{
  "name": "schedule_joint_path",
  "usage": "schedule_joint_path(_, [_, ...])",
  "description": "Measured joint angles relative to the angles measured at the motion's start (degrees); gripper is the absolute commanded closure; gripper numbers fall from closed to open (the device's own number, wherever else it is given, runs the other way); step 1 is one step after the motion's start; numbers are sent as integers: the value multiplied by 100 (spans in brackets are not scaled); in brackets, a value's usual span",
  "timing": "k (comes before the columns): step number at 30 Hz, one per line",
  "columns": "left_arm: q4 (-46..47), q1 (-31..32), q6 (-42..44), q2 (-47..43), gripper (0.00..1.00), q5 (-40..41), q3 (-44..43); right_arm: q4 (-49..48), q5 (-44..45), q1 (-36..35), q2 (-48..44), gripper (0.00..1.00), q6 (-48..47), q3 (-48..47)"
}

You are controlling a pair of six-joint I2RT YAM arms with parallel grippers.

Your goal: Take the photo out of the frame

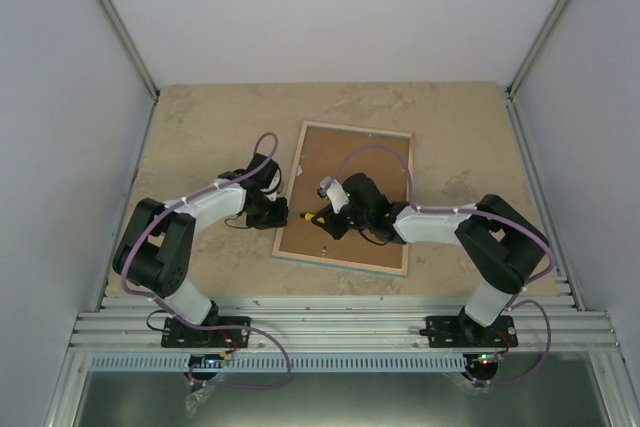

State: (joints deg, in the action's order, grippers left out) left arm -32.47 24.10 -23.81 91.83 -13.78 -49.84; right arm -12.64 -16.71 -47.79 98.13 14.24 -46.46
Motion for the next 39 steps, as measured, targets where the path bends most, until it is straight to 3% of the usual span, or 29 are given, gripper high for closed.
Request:
schedule_joint_path(26, [17, 2, 2, -9, 83, 11, 11, 149, -162, -4, -2, 100, -264, -22])
schedule_joint_path(39, [103, 2, 0, -9, 83, 37, 24, 26, 190, -76, -9, 100, -59, 2])
